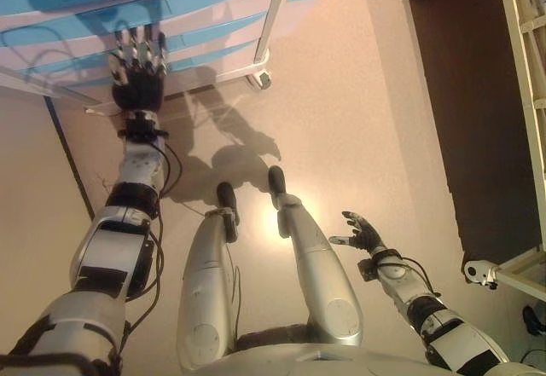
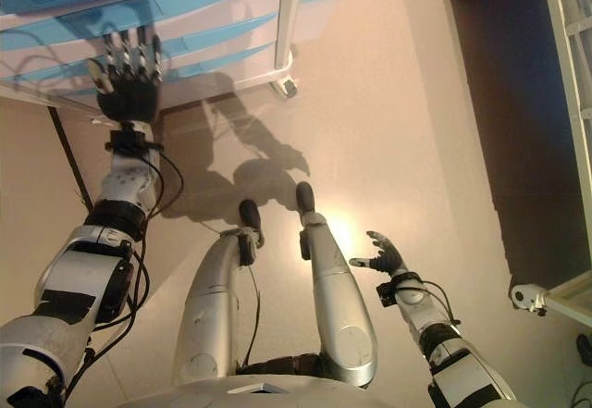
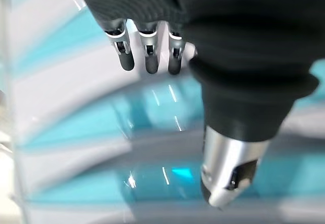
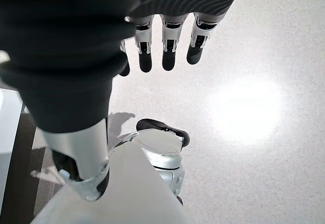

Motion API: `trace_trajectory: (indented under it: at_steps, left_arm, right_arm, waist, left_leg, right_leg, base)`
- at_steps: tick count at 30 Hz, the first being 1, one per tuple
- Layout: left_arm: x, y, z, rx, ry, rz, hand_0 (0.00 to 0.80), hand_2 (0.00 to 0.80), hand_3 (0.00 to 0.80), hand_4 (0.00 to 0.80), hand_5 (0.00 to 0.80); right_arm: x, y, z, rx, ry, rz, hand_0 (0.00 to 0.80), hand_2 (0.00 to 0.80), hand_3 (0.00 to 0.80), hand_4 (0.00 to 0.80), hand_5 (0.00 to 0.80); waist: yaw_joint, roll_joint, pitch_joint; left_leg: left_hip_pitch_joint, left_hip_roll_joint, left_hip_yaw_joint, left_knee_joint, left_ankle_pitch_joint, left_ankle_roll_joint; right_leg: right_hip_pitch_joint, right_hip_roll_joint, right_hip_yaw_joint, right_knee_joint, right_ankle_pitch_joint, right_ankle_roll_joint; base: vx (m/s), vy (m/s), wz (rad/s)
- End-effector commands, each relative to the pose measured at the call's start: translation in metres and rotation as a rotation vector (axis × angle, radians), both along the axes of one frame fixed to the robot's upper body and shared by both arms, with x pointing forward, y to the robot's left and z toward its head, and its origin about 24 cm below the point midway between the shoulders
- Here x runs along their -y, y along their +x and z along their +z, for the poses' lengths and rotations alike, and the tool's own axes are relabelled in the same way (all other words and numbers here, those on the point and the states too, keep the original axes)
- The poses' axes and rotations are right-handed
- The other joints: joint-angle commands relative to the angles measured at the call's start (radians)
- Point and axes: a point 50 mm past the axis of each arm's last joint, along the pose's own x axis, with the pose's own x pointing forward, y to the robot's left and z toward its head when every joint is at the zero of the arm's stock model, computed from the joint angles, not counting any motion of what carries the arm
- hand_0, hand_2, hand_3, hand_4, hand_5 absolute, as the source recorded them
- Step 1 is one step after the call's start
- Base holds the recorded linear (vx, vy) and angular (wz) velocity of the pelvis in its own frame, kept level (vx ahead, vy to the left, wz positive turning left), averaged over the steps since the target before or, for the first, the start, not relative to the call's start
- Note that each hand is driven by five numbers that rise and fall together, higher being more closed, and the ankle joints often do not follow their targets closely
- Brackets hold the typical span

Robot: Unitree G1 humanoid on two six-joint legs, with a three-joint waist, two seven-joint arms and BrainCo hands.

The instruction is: Open the drawer and pick up the medicine

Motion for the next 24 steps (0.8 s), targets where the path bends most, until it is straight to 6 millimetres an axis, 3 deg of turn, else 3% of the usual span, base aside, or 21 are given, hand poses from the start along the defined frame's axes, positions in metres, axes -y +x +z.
trace_trajectory:
  at_steps: [1,15,16,17,18,24]
  left_arm:
    - [-0.005,-0.013,0.106,0.422,0.078,0.024,0.000,0.000,0.000,0.000,0.000]
    - [-0.003,-0.017,0.120,0.457,0.139,0.015,0.000,0.000,0.000,0.000,0.000]
    - [-0.002,-0.018,0.121,0.463,0.148,0.013,0.041,0.041,0.041,0.041,0.041]
    - [-0.002,-0.018,0.122,0.471,0.159,0.012,0.493,0.493,0.493,0.493,0.493]
    - [0.000,-0.019,0.123,0.480,0.164,0.008,0.791,0.791,0.791,0.791,0.791]
    - [0.012,-0.020,0.123,0.516,0.177,-0.041,0.800,0.800,0.800,0.800,0.800]
  right_arm:
    - [0.013,-0.022,-0.010,-0.043,-0.041,0.017,0.000,0.000,0.000,0.000,0.000]
    - [0.013,-0.023,-0.011,-0.050,-0.050,0.023,0.000,0.000,0.000,0.000,0.000]
    - [0.013,-0.023,-0.011,-0.051,-0.050,0.026,0.000,0.000,0.000,0.000,0.000]
    - [0.013,-0.023,-0.011,-0.052,-0.053,0.029,0.000,0.000,0.000,0.000,0.000]
    - [0.014,-0.023,-0.011,-0.052,-0.054,0.029,0.000,0.000,0.000,0.000,0.000]
    - [0.012,-0.023,-0.010,-0.046,-0.072,0.056,0.000,0.000,0.000,0.000,0.000]
  waist:
    - [0.029,0.009,-0.035]
    - [0.035,0.019,-0.035]
    - [0.035,0.019,-0.035]
    - [0.035,0.021,-0.035]
    - [0.035,0.022,-0.035]
    - [0.042,0.030,-0.035]
  left_leg:
    - [0.087,-0.075,-0.030,-0.132,-0.026,-0.017]
    - [0.113,-0.078,-0.032,-0.147,-0.017,-0.020]
    - [0.115,-0.078,-0.032,-0.148,-0.017,-0.020]
    - [0.117,-0.078,-0.033,-0.150,-0.016,-0.020]
    - [0.120,-0.078,-0.033,-0.152,-0.015,-0.020]
    - [0.138,-0.081,-0.043,-0.171,-0.003,-0.022]
  right_leg:
    - [0.052,0.038,-0.069,-0.004,-0.031,-0.041]
    - [0.077,0.033,-0.074,-0.008,-0.040,-0.043]
    - [0.078,0.032,-0.074,-0.007,-0.040,-0.043]
    - [0.080,0.033,-0.074,-0.006,-0.041,-0.043]
    - [0.082,0.032,-0.074,-0.006,-0.042,-0.044]
    - [0.099,0.034,-0.075,-0.001,-0.057,-0.050]
  base:
    - [0.000,0.000,0.00]
    - [0.000,0.000,0.00]
    - [0.000,0.000,0.00]
    - [0.000,0.000,0.00]
    - [0.000,0.000,0.00]
    - [-0.023,0.002,-0.01]
